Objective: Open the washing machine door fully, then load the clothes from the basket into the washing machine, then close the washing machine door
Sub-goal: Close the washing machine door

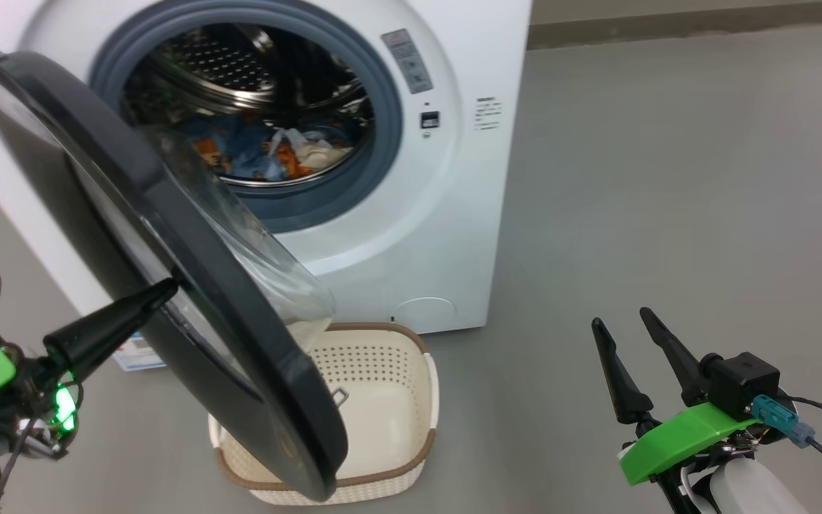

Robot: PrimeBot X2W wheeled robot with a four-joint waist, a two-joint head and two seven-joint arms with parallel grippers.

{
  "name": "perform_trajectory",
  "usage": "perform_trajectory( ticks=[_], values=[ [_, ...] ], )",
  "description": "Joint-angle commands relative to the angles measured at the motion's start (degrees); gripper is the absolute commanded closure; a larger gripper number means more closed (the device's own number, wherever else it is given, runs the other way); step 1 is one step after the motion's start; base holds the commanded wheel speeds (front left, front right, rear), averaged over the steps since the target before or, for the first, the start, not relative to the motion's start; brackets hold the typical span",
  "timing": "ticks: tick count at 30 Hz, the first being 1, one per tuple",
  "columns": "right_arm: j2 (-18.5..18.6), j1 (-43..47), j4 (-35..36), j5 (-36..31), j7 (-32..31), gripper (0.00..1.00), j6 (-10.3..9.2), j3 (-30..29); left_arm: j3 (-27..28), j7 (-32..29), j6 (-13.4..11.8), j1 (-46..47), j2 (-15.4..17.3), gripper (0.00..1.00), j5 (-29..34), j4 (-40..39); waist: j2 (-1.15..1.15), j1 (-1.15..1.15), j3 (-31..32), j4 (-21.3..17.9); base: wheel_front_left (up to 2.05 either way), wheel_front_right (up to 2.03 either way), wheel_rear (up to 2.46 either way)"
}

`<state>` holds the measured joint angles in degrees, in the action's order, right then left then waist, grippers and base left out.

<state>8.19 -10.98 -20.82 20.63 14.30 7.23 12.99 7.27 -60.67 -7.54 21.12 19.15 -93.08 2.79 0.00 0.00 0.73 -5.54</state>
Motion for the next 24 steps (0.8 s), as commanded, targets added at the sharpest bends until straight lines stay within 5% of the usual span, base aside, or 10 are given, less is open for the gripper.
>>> perform_trajectory(
  ticks=[1,24],
  values=[
    [0.16,-0.31,1.73,-0.28,0.7,0.0,0.25,0.81,1.82,0.63,0.39,3.76,1.16,1.0,0.72,-1.36,0.0,0.0,-0.44,-2.32,0.0,0.0,0.0],
    [0.19,0.24,1.62,-0.67,0.7,0.0,0.25,0.08,2.25,2.94,2.44,5.54,0.26,1.0,2.2,2.27,0.0,0.0,-0.35,-0.95,0.0,0.0,0.0]
  ],
)
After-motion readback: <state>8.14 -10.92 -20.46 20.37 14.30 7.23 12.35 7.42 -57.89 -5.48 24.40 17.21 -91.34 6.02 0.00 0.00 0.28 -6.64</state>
